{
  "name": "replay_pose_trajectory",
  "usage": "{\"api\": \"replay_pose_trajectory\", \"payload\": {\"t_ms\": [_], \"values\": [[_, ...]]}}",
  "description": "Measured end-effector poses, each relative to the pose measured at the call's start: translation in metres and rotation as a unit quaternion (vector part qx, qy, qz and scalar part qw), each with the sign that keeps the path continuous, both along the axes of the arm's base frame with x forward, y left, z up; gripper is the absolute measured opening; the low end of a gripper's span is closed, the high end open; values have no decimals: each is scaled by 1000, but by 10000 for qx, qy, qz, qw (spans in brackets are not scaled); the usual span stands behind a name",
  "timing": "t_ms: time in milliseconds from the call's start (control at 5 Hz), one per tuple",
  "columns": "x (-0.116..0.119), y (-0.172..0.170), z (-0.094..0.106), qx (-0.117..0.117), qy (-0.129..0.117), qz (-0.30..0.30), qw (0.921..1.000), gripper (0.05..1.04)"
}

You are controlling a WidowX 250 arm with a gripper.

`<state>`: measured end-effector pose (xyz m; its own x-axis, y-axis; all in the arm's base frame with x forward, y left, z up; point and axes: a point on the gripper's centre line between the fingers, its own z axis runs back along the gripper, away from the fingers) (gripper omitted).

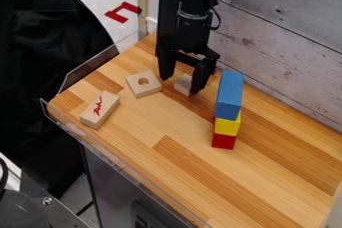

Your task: Put the small block onto the colored blocks

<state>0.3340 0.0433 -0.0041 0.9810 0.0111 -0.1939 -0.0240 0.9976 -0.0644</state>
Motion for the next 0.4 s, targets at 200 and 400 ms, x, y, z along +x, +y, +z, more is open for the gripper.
{"api": "replay_pose_trajectory", "payload": {"t_ms": [200,400], "values": [[-1,0,-8,-19,114,26,9999,998],[-1,-1,-13,-33,176,66,9998,998]]}}
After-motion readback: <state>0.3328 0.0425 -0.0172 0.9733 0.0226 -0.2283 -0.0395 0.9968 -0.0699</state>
